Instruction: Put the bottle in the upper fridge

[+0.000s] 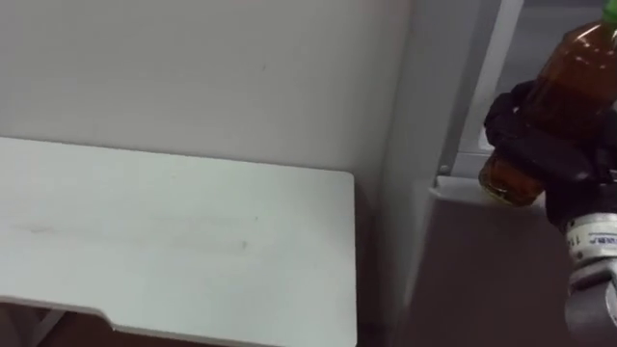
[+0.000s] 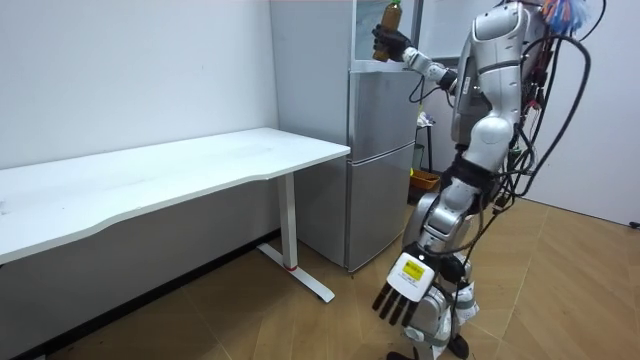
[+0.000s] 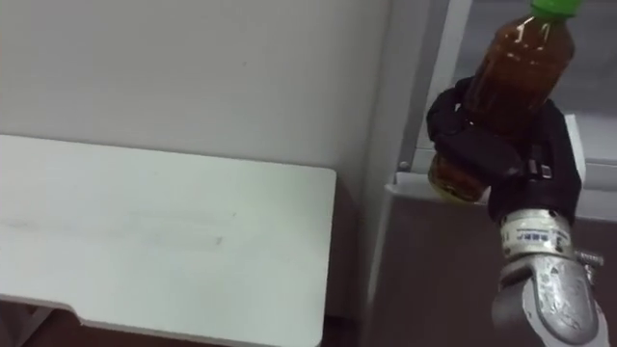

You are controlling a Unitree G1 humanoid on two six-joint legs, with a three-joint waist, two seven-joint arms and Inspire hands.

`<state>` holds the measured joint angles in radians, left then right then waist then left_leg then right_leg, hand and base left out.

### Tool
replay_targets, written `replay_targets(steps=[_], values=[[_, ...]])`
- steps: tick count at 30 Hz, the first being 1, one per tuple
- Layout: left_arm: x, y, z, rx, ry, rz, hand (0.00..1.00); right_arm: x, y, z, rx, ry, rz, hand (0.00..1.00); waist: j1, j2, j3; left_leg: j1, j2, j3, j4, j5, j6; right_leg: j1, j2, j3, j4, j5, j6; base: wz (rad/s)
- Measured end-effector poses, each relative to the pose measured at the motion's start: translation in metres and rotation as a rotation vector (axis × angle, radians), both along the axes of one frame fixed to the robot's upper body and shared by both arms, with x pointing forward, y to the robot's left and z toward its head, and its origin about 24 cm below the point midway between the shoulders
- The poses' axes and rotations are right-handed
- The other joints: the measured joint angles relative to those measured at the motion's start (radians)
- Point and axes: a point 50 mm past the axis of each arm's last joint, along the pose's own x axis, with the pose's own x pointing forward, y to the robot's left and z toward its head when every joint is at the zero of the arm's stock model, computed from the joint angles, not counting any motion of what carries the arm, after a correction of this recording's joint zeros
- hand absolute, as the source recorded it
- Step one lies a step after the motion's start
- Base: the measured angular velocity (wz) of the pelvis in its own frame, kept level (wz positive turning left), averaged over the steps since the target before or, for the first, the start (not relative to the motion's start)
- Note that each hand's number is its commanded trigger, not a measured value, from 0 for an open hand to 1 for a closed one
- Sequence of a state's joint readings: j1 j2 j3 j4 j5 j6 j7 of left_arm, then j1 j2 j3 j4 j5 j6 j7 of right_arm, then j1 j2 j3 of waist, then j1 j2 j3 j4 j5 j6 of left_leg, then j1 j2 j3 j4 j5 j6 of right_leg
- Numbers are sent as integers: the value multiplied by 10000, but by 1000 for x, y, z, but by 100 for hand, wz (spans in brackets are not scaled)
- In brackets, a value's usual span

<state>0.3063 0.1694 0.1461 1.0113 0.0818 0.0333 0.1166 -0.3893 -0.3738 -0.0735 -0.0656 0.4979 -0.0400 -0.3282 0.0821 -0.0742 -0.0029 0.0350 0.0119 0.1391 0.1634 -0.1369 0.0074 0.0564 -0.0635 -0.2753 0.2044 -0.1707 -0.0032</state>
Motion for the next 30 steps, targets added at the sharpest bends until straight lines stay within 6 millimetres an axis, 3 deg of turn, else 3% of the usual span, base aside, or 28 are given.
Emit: replay_targets(steps=[4,21,25,30], values=[[-3,0,-1,-29,130,71,0,-1,-5,2,-9,-64,-169,100,-264,-34,21,103,8,25,18,-58,5,106,8,31,-17,0,2,-5],[-30,-1,-1,-372,741,341,0,-10,-37,19,183,-579,-1009,100,-499,-59,13,294,41,196,14,-197,-21,309,76,226,-164,-38,47,-2],[-30,0,0,-478,747,270,0,-11,-40,23,-37,-609,-1156,100,-521,-172,76,300,57,200,25,-201,-25,318,87,228,-158,-38,45,-1],[-34,1,0,-459,777,443,0,-11,-42,21,238,-524,-1265,100,-518,-351,36,304,86,164,64,-238,-54,349,124,246,-186,-43,33,0]])
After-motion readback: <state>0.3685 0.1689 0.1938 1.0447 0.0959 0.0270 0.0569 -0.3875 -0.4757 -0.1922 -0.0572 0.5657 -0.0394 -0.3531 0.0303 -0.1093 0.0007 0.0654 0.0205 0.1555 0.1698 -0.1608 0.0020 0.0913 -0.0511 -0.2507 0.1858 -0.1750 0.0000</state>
